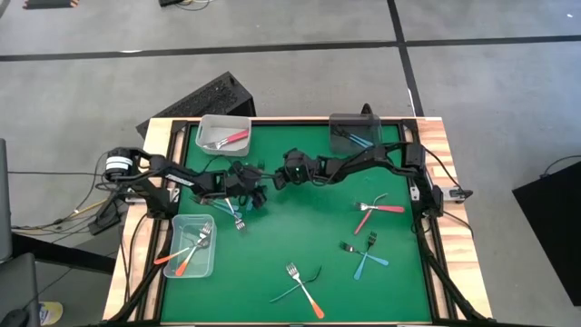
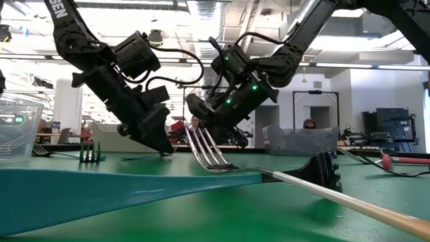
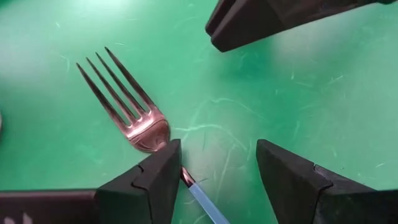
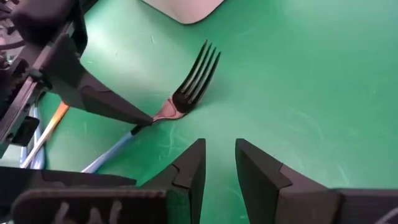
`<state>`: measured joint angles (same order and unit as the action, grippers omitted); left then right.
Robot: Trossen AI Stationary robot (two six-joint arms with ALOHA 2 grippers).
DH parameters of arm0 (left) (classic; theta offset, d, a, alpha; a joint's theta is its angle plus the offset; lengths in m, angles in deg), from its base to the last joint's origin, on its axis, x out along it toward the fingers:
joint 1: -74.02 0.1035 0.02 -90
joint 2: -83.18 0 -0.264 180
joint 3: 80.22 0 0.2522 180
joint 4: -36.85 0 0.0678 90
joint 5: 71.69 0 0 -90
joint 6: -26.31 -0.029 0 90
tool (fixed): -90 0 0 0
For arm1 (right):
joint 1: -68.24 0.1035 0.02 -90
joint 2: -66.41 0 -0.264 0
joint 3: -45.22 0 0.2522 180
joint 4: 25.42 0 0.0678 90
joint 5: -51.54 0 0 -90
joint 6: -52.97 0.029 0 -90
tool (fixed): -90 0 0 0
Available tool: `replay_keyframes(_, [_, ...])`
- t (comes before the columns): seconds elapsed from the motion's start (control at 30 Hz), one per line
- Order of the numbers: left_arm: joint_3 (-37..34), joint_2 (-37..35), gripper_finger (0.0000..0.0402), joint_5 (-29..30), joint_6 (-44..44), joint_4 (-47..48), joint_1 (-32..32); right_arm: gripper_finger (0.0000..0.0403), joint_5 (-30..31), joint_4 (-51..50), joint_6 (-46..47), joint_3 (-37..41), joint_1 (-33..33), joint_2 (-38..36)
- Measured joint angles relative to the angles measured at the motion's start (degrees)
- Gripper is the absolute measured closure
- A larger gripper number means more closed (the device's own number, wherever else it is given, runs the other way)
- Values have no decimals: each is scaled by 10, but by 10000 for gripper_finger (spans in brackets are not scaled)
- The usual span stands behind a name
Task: Sort silverware by color (type)
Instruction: Put the blue fork into the black bin
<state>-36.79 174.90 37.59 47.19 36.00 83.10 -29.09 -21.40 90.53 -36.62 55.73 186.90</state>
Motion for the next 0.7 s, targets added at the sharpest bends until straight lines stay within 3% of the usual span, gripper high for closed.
replay_keyframes(0.17, [-1, -24, 205, -9, 6, 15, -13, 289, 0, 0, -1, 0, 6, 0])
replay_keyframes(0.37, [0, -86, 205, 61, 17, 50, -5, 289, 0, -1, -6, 0, 9, 0])
replay_keyframes(0.57, [0, -70, 205, 11, 45, 71, 5, 289, -1, -2, -15, 0, 9, 0])
replay_keyframes(0.7, [-1, -38, 205, 9, 72, 97, 4, 289, -2, -6, -18, 0, 12, 0])
